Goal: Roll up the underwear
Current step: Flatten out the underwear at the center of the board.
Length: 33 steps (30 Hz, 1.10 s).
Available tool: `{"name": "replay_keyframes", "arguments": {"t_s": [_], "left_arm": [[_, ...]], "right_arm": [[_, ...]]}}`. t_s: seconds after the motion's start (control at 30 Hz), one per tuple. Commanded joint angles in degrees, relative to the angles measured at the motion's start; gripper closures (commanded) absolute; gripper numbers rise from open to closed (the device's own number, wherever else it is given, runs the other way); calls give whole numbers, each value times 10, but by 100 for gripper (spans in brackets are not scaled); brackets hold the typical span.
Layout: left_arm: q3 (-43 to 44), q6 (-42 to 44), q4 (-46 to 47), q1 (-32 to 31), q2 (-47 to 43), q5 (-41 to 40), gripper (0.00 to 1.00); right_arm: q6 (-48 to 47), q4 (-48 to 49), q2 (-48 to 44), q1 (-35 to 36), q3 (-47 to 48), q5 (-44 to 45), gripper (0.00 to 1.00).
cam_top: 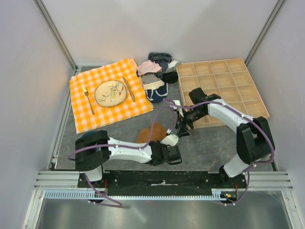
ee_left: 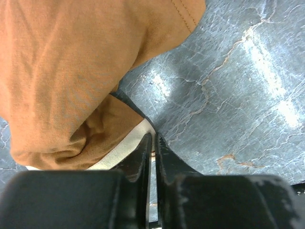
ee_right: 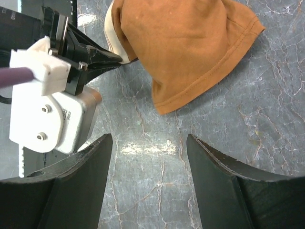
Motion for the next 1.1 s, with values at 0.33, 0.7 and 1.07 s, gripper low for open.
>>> {"name": "replay_keyframes", "arguments": {"t_s": [0.33,0.7,1.07], "left_arm": [[-86,9,37,18,-106,73,98],[-202,35,135,78,-310,192,98],[-245,35,172,120,-385,246,98]], "right_arm": [[-128,-56,19,10,5,-31,29],[73,146,17,83,-44,57,32],[204,244,80,161,-54,89,34]]}}
